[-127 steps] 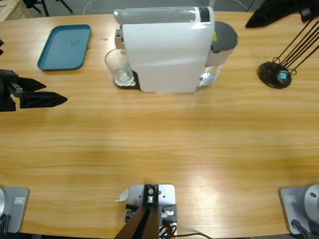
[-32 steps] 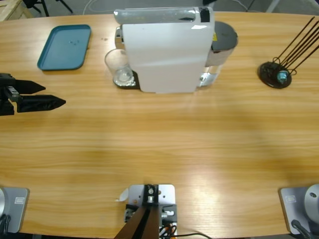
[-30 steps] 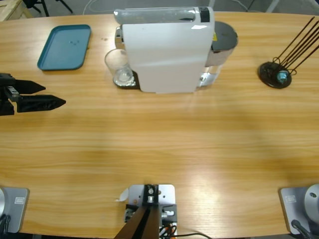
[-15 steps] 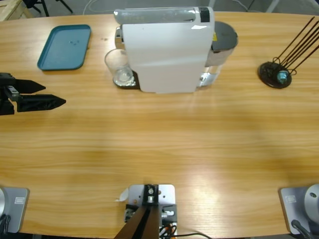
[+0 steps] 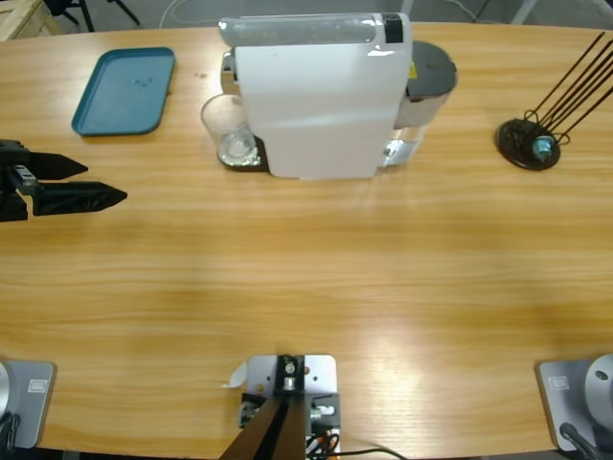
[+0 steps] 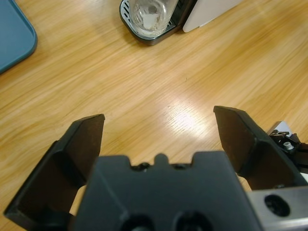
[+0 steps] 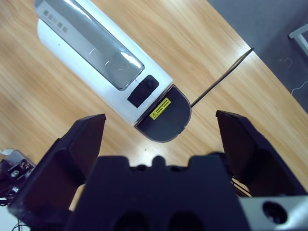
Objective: Pour coffee
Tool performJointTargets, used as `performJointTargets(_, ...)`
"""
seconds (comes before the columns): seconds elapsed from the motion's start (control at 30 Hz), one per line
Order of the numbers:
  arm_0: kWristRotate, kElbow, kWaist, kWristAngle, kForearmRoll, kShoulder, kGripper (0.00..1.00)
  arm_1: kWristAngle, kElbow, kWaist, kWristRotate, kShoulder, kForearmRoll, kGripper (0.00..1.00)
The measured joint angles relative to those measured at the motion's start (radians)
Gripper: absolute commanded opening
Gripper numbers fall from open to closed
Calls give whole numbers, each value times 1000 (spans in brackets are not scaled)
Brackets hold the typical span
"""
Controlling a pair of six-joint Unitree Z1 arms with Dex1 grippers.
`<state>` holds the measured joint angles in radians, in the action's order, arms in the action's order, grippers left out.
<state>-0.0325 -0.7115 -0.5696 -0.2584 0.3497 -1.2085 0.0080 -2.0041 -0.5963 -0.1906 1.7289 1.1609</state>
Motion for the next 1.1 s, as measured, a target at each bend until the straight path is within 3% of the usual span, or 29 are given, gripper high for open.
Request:
performJointTargets(0.4, 30, 0, 0, 0, -1, 0, 996, 53, 82, 0, 4, -47, -20, 1000)
performJointTargets(0.87, 68, 56, 2, -4, -103, 23, 991, 63, 1014, -6, 10, -663, -602, 1000)
performJointTargets(1.1, 83, 106, 2, -4, -173, 60, 991, 60, 1251, -7, 23, -859, -709, 1000)
